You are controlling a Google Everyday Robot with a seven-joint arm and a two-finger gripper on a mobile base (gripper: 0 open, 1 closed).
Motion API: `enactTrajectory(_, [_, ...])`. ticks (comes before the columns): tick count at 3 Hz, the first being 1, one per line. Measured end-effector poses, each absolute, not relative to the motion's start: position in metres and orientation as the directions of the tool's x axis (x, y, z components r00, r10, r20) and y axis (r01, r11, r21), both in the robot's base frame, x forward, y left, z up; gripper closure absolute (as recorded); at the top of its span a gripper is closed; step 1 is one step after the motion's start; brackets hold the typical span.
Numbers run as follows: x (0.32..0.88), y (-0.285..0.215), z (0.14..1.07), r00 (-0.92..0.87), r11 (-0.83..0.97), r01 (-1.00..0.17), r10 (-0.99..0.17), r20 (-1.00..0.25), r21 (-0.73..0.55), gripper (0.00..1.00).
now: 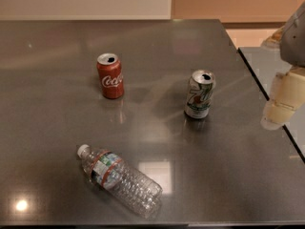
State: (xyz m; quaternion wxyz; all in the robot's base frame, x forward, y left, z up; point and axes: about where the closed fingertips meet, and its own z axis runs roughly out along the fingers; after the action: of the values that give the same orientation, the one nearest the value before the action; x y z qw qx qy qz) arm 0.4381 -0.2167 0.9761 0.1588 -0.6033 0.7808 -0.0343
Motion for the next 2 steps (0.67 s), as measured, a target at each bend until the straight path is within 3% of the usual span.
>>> enactTrajectory(2, [0.436, -0.199, 0.978, -0.210, 0.256, -0.933, -0.958, -0.196, -0.252, 0.00])
